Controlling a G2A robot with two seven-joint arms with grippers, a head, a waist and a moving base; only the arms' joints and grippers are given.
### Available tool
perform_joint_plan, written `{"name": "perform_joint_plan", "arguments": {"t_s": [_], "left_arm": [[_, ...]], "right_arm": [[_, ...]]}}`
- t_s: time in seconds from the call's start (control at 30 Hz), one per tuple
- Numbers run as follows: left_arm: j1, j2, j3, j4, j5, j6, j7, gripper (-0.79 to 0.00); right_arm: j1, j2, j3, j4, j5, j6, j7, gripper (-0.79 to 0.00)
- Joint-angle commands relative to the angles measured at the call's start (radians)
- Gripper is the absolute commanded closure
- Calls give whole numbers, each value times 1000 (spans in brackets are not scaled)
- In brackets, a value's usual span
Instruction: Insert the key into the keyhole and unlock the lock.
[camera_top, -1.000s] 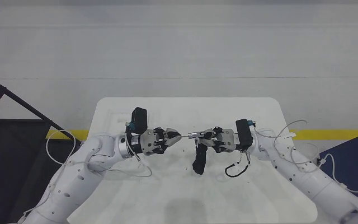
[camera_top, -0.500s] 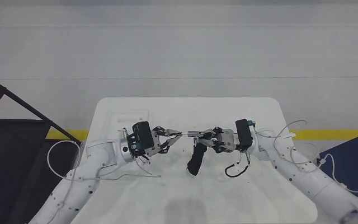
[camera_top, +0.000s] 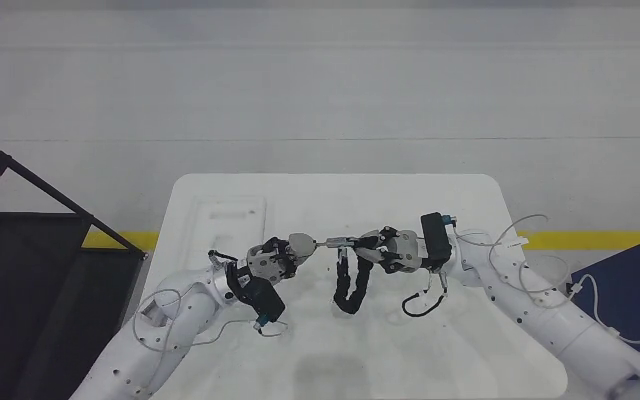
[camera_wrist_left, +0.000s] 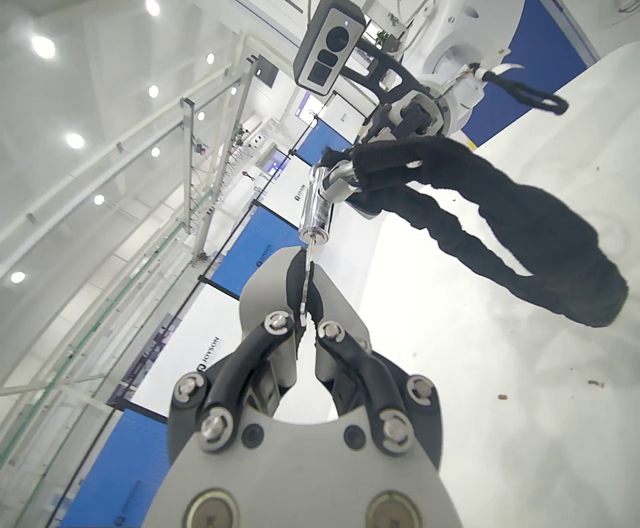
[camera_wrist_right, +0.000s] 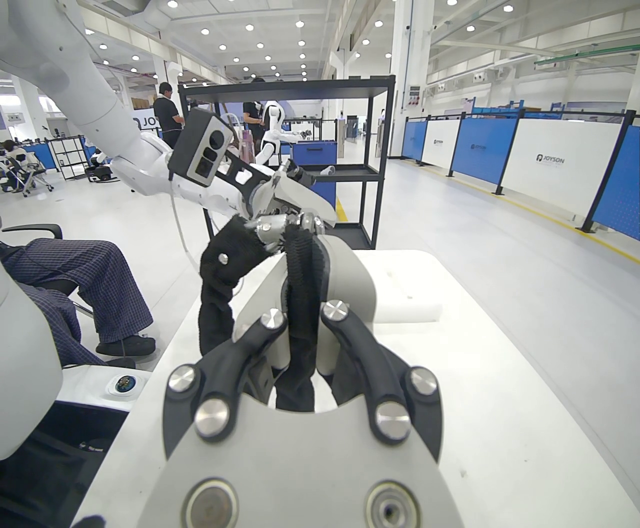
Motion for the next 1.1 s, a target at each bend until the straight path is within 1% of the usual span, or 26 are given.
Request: {"name": "perform_joint_plan", "arguments": {"t_s": [0.0,0.07,0.13,0.2,0.27,0.3,0.33,0.47,0.53,0.63,0.73,0.93,0.97,1.0,1.03,1.07], "left_arm": [[-3,-3,11,14,42,54,30,0],[-11,-8,24,32,83,107,57,0],[-23,-15,43,48,133,184,84,0],[-35,-24,58,67,198,311,88,0],[-41,-36,81,79,220,431,92,0],[-47,-42,91,89,232,486,103,0],[-52,-47,102,105,239,518,108,0],[-83,-61,129,128,294,581,126,0],[-95,-66,136,138,356,626,130,0],[-109,-73,147,147,404,644,118,0],[-120,-79,152,154,419,642,101,0],[-119,-87,141,161,384,647,75,0],[-116,-88,139,164,375,644,74,-9],[-115,-89,136,165,367,642,73,-95],[-113,-90,133,166,364,644,72,-219],[-111,-90,130,168,360,643,69,-311]], "right_arm": [[0,0,0,0,0,0,0,0],[0,0,0,0,0,0,0,0],[0,0,0,0,0,0,0,0],[0,0,0,0,0,0,0,0],[0,0,0,0,0,0,0,0],[0,0,0,0,0,0,0,0],[0,0,0,0,0,0,0,0],[0,0,0,0,0,0,0,0],[0,0,0,0,0,0,0,0],[0,0,0,0,0,0,0,0],[0,0,0,0,0,0,0,0],[0,0,0,0,0,0,0,0],[0,0,0,0,0,0,0,0],[0,0,0,0,0,0,0,0],[0,0,0,0,0,0,0,0],[0,0,0,0,0,0,0,0]]}}
